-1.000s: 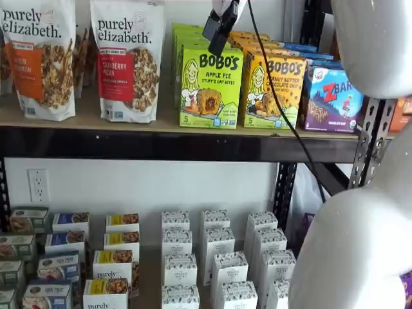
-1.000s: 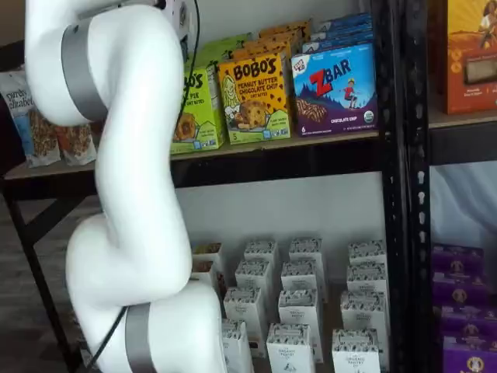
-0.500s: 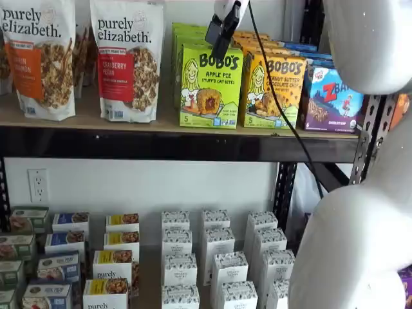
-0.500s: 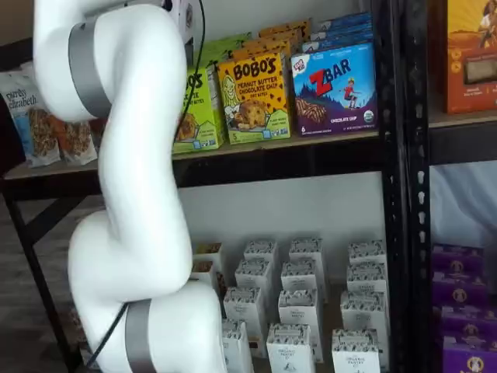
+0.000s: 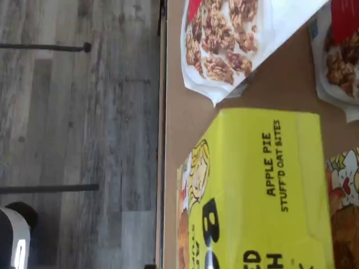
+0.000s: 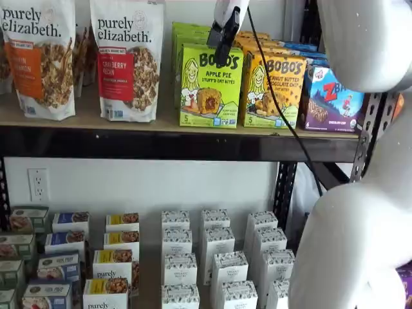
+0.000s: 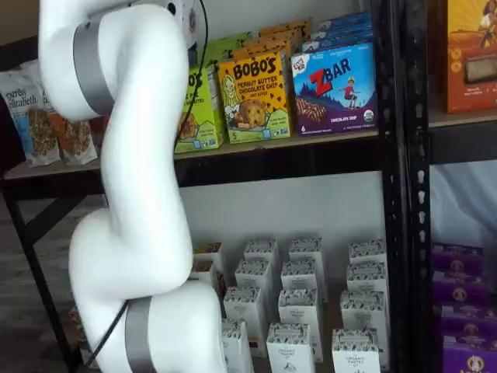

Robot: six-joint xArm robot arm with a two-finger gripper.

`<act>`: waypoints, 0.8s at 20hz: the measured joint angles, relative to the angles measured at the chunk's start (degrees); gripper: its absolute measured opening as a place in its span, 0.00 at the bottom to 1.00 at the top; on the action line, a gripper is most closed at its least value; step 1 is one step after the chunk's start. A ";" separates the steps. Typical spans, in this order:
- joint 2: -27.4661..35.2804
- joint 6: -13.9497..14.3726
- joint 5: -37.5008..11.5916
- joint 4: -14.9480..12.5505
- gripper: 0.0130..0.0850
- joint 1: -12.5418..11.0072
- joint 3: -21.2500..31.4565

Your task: Pick the green box on the top shelf, the fourth from the left

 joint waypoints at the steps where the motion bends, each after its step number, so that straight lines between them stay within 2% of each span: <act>1: 0.01 0.01 -0.18 -0.35 1.00 0.11 0.15; 15: -0.40 0.14 -2.76 -2.27 1.00 1.05 3.11; 16: -0.46 0.12 -2.96 -2.16 0.94 1.05 3.31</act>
